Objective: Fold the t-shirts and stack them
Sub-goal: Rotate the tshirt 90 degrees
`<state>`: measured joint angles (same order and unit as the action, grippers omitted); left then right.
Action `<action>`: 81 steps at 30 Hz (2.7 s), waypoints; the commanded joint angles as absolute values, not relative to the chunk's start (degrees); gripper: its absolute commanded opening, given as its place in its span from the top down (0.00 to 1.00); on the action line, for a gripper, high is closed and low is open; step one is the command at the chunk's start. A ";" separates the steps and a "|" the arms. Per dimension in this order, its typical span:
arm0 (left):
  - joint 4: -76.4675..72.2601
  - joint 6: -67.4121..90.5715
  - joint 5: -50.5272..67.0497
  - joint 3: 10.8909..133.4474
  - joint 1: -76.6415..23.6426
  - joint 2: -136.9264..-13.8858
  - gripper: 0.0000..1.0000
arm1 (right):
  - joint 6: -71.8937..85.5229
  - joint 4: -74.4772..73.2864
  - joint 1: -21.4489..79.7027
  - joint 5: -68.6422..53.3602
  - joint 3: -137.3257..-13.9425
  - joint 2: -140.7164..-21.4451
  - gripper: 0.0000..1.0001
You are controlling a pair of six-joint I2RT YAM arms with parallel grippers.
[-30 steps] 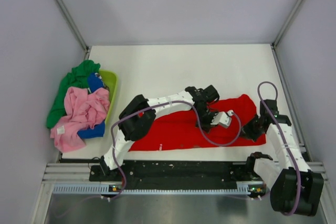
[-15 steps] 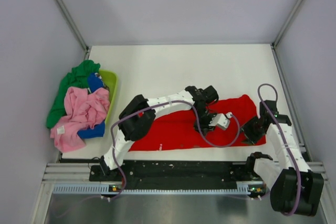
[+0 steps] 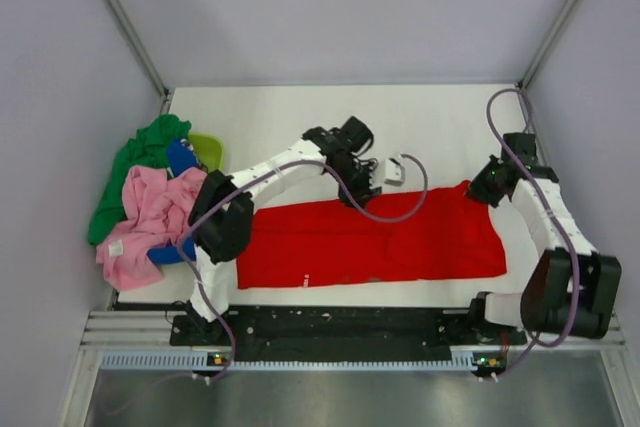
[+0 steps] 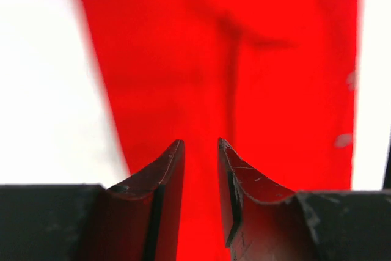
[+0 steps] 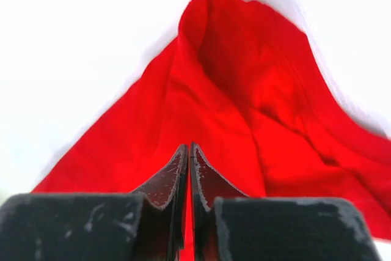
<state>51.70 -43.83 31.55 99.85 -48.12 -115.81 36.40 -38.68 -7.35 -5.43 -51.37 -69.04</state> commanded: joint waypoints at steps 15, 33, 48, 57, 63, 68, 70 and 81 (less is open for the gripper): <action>42.01 -34.98 11.34 68.48 -19.26 -103.01 0.69 | 30.50 -30.23 -8.61 10.19 -68.97 -106.33 1.00; 48.78 -39.20 16.70 68.29 -21.00 -95.44 0.82 | 26.36 -38.23 -5.71 6.78 -84.49 -104.17 1.00; 47.90 -42.98 13.10 52.13 -23.99 -92.99 0.85 | 29.97 -34.89 -6.07 4.31 -78.35 -114.23 1.00; 59.14 -45.96 26.79 54.30 -28.04 -80.52 0.76 | 26.63 -42.98 1.66 -3.69 -118.20 -134.74 1.00; 58.29 -45.79 26.21 64.85 -24.79 -82.52 0.74 | 25.32 -42.72 0.88 5.35 -106.29 -121.58 1.00; 50.54 -42.02 16.97 69.86 -24.26 -94.54 0.76 | 25.13 -40.96 -1.56 7.21 -93.18 -115.32 1.00; 49.49 -41.57 15.65 70.58 -24.52 -98.42 0.76 | 25.57 -40.43 -2.55 7.21 -90.80 -115.83 1.00; 44.56 -44.39 18.88 52.48 -40.75 -92.29 0.73 | 30.75 -40.17 -1.59 -7.90 -113.35 -135.95 1.00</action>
<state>44.47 -43.90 13.72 57.12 -33.10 -95.88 26.79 -42.15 -3.81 -0.95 -103.63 -128.49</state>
